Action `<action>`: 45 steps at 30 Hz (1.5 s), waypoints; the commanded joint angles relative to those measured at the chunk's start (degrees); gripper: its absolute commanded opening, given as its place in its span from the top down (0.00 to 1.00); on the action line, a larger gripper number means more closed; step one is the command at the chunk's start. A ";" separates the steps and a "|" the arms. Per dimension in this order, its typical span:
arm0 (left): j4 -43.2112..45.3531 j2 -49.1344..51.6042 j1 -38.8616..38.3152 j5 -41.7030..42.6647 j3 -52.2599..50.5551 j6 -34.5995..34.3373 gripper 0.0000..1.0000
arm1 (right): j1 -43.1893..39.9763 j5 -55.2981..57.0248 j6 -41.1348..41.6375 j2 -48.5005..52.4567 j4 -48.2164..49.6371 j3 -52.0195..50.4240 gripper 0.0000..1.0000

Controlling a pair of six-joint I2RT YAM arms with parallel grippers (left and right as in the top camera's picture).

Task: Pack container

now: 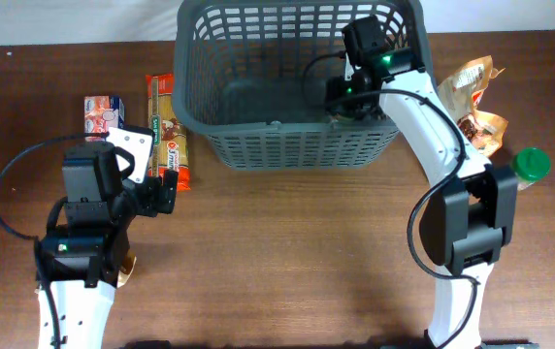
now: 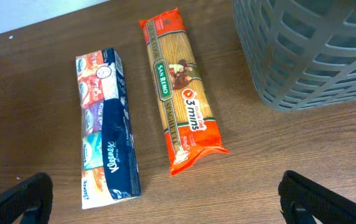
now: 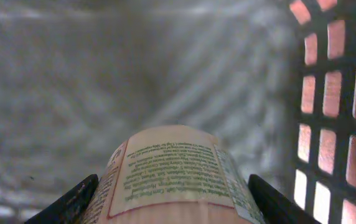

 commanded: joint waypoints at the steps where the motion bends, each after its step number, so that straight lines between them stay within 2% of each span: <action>1: -0.07 0.09 0.28 -0.59 0.68 0.70 0.01 | -0.15 0.50 1.60 0.79 -1.40 0.87 0.96; 12: -0.07 0.09 0.28 -0.61 0.68 0.70 0.01 | -0.17 0.07 1.46 4.13 -5.88 0.87 0.96; 16: -0.07 0.09 0.28 -0.61 0.68 0.70 0.01 | -0.15 0.07 1.27 4.15 -7.96 0.87 0.93; 19: -0.07 0.09 0.28 -0.61 0.68 0.70 0.01 | -0.15 0.04 1.07 4.15 -8.15 0.87 0.75; 20: -0.04 0.09 0.28 -0.61 0.68 0.70 0.01 | -0.15 0.07 1.07 4.15 -8.24 0.87 0.62; 21: -0.07 0.09 0.28 -0.61 0.68 0.70 0.01 | -0.15 0.07 1.07 4.15 -8.33 0.87 0.31; 22: -0.07 0.09 0.28 -0.61 0.68 0.70 0.01 | -0.15 0.07 1.07 4.15 -8.31 0.87 0.20; 26: -0.07 0.09 0.28 -0.61 0.68 0.70 0.01 | -0.15 0.04 0.37 4.15 -7.93 0.87 0.02; 30: -0.04 0.09 0.28 -0.61 0.68 0.70 0.01 | -0.15 -0.37 -0.66 4.07 -7.45 1.31 0.01; 33: -0.04 0.09 0.28 -0.61 0.68 0.70 0.01 | -0.15 -2.27 -2.45 4.07 -8.13 7.87 0.01; 37: -0.04 0.09 0.28 -0.61 0.68 0.70 0.01 | -0.33 -2.93 -4.61 4.07 -14.40 30.88 0.01; 40: -0.07 0.09 0.28 -0.61 0.68 0.70 0.01 | -2.23 4.13 -4.59 4.02 -23.89 52.28 0.01; 42: -0.07 0.09 0.28 -0.61 0.68 0.70 0.01 | -4.48 7.30 -4.57 3.98 -29.81 61.68 0.01; 43: -0.04 0.09 0.28 -0.61 0.68 0.70 0.01 | -6.14 8.72 -4.55 3.89 -33.20 66.10 0.01; 45: -0.07 0.09 0.28 -0.61 0.68 0.70 0.01 | -11.17 11.93 -4.15 1.03 -38.58 67.28 0.01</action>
